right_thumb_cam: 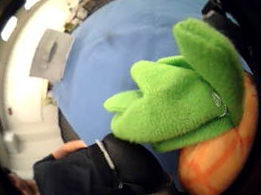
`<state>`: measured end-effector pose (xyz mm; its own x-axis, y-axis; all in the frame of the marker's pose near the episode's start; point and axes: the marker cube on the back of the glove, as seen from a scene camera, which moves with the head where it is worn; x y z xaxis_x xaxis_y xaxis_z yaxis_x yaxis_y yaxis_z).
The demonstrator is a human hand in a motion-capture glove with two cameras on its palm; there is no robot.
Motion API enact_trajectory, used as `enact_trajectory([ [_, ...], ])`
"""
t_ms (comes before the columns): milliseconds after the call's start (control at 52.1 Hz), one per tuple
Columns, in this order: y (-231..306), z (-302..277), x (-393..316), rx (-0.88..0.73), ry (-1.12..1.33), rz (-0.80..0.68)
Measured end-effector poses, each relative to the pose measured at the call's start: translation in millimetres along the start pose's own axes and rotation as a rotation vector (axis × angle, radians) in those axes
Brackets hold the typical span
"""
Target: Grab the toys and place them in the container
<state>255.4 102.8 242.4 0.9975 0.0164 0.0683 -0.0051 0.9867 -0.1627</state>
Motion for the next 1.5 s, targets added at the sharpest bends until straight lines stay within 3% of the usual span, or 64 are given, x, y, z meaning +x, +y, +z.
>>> enact_trajectory([
  [231, 4.1, 0.0, 0.7, -0.010, -0.022, 0.026],
  [461, 8.3, -14.7, -5.6, 0.131, 0.043, 0.021],
  [653, -3.5, -18.3, -7.6, 0.040, -0.059, 0.035],
  [807, -16.9, -66.8, -35.1, 0.082, -0.017, 0.007],
  [1153, -62.3, -240.3, -165.1, 0.380, 0.034, -0.128],
  [1364, -74.8, -294.8, -278.0, 0.424, 0.030, -0.246],
  [1441, -77.2, -313.8, -336.8, 0.429, -0.040, -0.433],
  [1499, -94.4, -323.0, -389.1, 0.441, -0.018, -0.395],
])
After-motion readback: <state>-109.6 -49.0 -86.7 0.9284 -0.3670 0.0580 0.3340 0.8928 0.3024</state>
